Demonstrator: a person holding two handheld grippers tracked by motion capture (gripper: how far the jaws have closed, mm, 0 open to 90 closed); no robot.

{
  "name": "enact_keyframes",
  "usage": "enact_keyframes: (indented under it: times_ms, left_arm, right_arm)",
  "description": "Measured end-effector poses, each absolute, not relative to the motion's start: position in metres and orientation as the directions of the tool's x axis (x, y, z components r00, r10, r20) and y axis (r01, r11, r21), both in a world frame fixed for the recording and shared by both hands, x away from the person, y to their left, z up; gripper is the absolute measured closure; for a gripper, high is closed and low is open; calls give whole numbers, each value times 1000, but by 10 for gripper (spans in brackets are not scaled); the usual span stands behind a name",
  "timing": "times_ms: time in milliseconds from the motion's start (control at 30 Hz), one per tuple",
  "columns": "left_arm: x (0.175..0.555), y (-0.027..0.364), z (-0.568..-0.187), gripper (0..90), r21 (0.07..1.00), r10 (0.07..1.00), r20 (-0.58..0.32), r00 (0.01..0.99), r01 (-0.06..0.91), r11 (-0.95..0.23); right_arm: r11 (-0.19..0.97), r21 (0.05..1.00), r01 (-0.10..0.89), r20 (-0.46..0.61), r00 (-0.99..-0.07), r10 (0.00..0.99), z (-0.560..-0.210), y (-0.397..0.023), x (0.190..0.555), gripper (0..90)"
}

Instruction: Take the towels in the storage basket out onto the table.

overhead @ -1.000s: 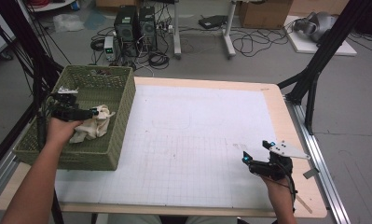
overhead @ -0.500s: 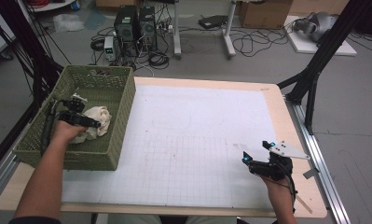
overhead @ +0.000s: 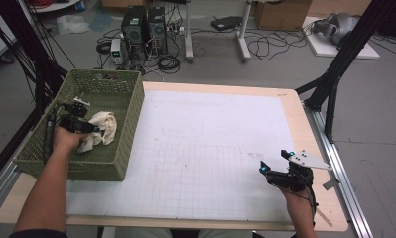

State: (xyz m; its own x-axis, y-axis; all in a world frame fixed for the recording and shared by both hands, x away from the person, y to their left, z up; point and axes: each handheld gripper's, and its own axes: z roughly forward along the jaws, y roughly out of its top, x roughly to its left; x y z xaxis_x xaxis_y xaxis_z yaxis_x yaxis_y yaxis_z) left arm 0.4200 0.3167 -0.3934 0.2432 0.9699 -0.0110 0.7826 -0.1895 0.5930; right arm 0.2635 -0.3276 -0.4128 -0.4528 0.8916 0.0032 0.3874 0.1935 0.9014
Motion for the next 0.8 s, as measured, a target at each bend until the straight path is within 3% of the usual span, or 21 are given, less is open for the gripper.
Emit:
enact_keyframes:
  times_ms: [67,267,600,800]
  left_arm:
    - [415,320,-384,723,666,969,-51,240,731,-146]
    - [405,326,-371,722,761,959,-112,260,643,-86]
    - [379,342,-336,720,890,957,-131,257,457,-1]
    - [366,338,-308,720,932,937,-144,318,362,20]
  right_arm:
    - [190,902,387,6,-451,892,-413,-328,263,125]
    - [192,902,386,4,-454,891,-412,-328,263,125]
    - [186,904,385,9,-453,892,-412,-328,263,125]
    - [185,905,384,10,-452,892,-411,-328,262,125]
